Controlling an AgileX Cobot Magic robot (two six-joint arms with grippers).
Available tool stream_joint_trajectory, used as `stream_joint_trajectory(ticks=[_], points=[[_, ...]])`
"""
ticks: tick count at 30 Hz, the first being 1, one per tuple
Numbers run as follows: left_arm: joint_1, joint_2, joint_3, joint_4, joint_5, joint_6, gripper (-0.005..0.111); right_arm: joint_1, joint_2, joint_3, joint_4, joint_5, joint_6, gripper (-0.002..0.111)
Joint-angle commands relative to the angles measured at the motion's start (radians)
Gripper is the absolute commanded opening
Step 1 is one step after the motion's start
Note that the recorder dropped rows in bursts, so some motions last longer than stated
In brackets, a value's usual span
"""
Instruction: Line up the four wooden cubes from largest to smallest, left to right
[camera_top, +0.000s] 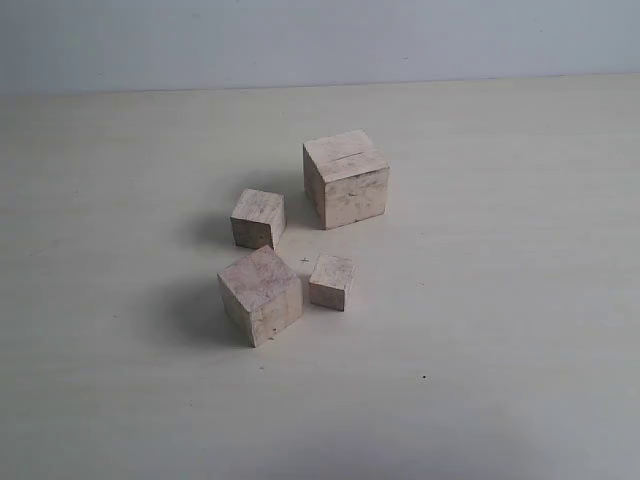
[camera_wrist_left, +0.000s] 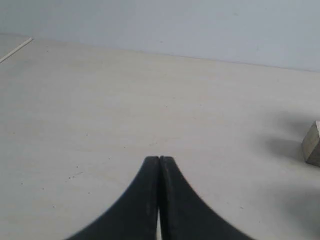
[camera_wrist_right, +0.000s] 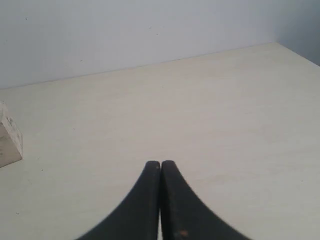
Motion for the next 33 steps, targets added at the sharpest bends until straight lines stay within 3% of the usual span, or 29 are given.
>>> stream_joint_trajectory(ticks=[1,13,21,30,33], points=[[-0.006,-0.006,0.003,0.002,-0.009,0.000,0.000,0.004,-0.006,0.004,-0.007,-0.004,0.001,0.000],[-0.006,-0.006,0.003,0.002,-0.009,0.000,0.000,0.004,-0.006,0.004,-0.009,-0.027,0.001,0.000],[-0.006,-0.006,0.003,0.002,-0.009,0.000,0.000,0.004,-0.006,0.004,-0.011,-0.336,0.000,0.000],[-0.006,-0.006,0.003,0.002,-0.009,0.000,0.000,0.004,-0.006,0.004,-0.007,-0.420,0.000,0.000],[-0.006,-0.006,0.003,0.002,-0.009,0.000,0.000,0.004,-0.006,0.004,0.000,-0.550,0.009,0.000]])
